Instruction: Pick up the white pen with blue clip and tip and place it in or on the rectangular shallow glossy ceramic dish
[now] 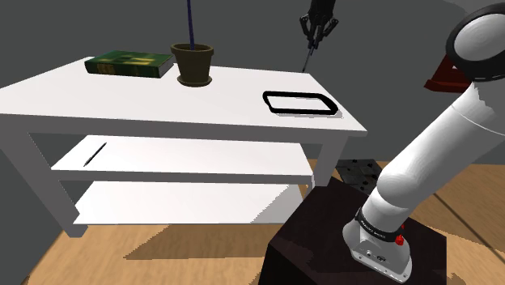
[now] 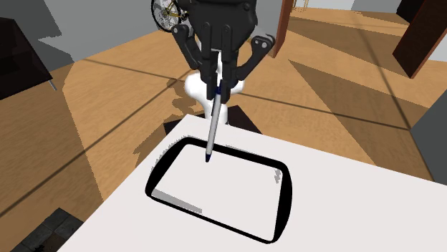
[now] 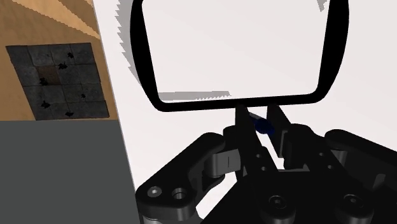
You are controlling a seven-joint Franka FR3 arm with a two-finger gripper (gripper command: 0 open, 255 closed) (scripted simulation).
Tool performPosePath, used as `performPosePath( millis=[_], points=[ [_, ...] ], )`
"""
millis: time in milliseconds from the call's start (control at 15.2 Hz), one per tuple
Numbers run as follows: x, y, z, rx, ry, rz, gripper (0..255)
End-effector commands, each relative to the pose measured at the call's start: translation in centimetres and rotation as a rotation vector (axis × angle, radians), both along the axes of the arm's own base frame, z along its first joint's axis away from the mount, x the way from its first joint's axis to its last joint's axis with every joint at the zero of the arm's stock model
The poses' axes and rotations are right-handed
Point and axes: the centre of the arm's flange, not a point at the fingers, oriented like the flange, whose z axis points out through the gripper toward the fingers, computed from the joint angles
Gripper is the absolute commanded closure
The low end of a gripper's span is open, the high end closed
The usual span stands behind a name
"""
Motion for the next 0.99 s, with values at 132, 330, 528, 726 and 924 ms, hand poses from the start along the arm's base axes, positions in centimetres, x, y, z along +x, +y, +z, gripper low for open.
performPosePath(
  millis=[132,330,528,726,924],
  points=[
    [0.0,0.0,-2.1,0.000,-0.001,0.000,255],
    [0.0,0.0,-3.7,0.000,-0.001,0.000,255],
    [0.0,0.0,-5.3,0.000,-0.001,0.000,255],
    [0.0,0.0,-6.7,0.000,-0.001,0.000,255],
    [0.0,0.0,-6.7,0.000,-0.001,0.000,255]
  ],
)
